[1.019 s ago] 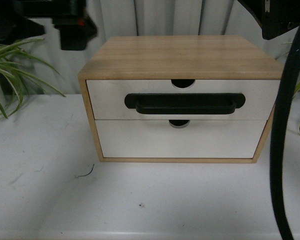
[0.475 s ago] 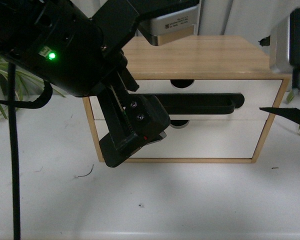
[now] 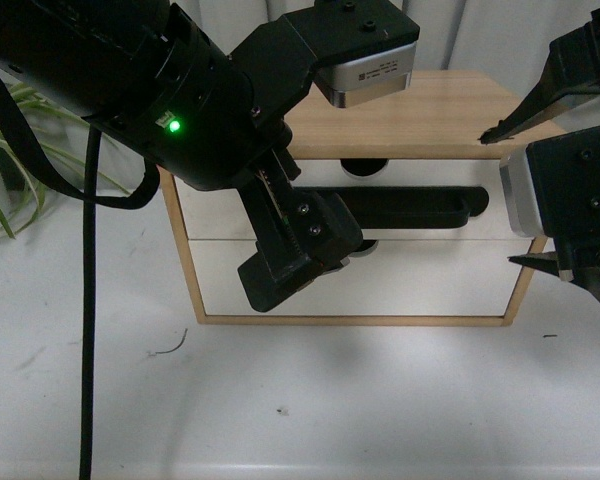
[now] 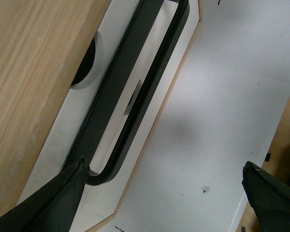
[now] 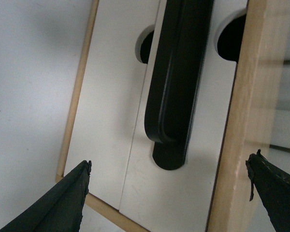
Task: Pull drawer
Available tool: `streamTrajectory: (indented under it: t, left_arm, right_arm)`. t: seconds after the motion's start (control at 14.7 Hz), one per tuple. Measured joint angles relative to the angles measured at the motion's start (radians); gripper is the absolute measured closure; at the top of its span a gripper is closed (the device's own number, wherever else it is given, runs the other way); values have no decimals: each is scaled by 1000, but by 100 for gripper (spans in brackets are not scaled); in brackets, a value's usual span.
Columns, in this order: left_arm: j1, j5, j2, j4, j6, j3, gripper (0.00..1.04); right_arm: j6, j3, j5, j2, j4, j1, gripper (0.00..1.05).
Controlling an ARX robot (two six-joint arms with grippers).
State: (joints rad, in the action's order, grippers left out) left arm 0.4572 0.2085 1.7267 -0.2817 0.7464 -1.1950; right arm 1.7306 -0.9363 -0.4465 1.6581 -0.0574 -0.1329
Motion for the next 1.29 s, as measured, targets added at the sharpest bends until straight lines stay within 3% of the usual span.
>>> streamTrajectory:
  t: [0.48,1.29]
  left_arm:
    - [15,-20,141,141,-24,-32,7]
    - [43,0,206,173,-35,-49,7]
  right_arm:
    - [-9,-83,21,145,5,-52,6]
    - [-96,-76,19,175,-18,-84,6]
